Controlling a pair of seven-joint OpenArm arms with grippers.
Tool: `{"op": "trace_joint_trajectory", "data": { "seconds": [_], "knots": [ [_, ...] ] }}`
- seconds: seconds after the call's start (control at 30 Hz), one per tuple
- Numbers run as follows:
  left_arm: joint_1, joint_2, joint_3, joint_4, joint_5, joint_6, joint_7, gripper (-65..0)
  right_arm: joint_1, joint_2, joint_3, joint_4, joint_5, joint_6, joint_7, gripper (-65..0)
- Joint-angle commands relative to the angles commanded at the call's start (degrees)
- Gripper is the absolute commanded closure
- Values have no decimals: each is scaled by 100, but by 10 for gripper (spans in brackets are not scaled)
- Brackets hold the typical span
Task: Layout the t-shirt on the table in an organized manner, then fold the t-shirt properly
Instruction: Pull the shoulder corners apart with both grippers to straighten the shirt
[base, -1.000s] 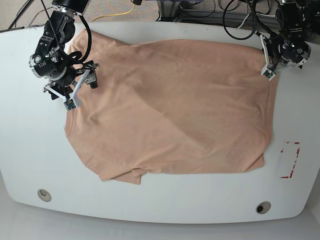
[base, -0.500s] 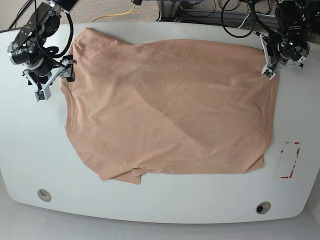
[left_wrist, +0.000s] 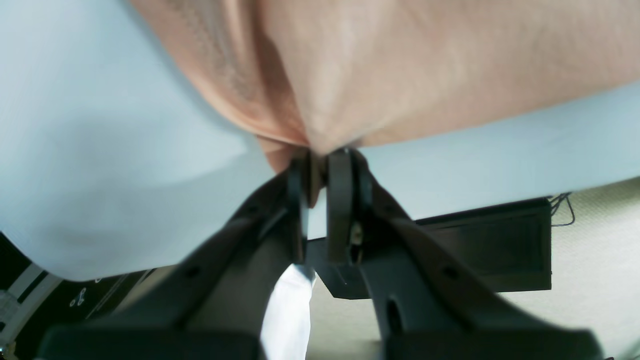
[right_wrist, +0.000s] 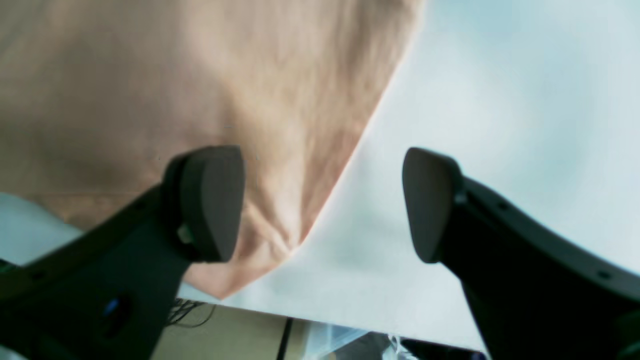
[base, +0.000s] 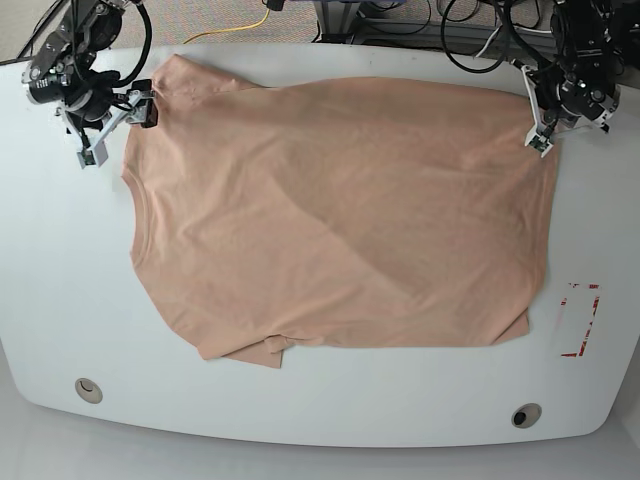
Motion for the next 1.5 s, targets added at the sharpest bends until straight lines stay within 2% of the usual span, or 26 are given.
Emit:
{"op": "trace_joint_trajectory", "data": {
  "seconds": [0.13, 0.47, 0.5, 0.6, 0.7, 0.87, 0.97, 1.03, 1.17, 1.5],
  "knots": [
    [0, 0, 0, 0, 0, 0, 0, -38, -79, 9, -18, -308, 9, 0, 229, -480],
    [0, 0, 0, 0, 0, 0, 0, -38, -158, -70, -44, -501, 62, 0, 246, -468],
    [0, 0, 0, 0, 0, 0, 0, -38, -158, -114, -44, -501, 62, 0, 246, -453],
    [0, 0, 0, 0, 0, 0, 0, -38, -167, -185, -53, -484, 62, 0, 229, -346],
    [-9, 0, 0, 0, 0, 0, 0, -38, -202, -246, -53, -484, 62, 0, 220, -271],
    [-9, 0, 0, 0, 0, 0, 0, -38, -325, -264, -88, -484, 62, 0, 220, -304],
    [-9, 0, 0, 0, 0, 0, 0, -38, -343, -264, -325, -484, 62, 0, 220, -277],
    [-9, 0, 9, 0, 0, 0, 0, -38, -343, -264, -369, -484, 62, 0, 229, -216],
    [-18, 0, 9, 0, 0, 0, 0, -38, -334, -264, -396, -484, 62, 0, 229, -24],
    [-18, -9, 9, 9, 0, 0, 0, -38, -325, -237, -396, -422, 62, 0, 229, 0]
  ]
}}
